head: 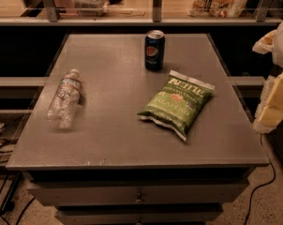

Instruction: Pick green jalapeno chip bag

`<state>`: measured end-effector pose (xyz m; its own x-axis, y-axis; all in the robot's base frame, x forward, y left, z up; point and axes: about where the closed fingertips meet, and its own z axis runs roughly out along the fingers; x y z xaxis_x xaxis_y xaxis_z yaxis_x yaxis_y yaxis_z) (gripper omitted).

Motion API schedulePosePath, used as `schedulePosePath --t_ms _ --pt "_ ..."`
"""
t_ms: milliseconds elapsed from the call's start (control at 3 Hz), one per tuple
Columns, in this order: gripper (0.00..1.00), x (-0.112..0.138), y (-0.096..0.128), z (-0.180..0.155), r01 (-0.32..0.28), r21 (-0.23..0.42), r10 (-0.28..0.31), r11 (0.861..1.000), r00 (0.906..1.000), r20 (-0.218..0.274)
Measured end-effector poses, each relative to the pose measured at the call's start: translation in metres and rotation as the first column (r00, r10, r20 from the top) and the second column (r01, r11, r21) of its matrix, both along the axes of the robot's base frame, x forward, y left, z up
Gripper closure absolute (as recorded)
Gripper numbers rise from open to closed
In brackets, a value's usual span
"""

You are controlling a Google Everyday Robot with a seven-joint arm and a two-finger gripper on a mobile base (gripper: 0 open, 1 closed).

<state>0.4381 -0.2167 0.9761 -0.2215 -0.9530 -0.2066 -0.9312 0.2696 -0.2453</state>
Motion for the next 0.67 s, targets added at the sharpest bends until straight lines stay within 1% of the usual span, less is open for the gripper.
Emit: schedulePosePath --t_ms 333,667 --pt "0.0 0.0 0.0 0.0 0.0 0.0 0.0 1.0 1.0 0.0" --pt "0.0 0.0012 0.0019 0.0017 -0.022 0.018 0.022 1.0 0.9997 0.007"
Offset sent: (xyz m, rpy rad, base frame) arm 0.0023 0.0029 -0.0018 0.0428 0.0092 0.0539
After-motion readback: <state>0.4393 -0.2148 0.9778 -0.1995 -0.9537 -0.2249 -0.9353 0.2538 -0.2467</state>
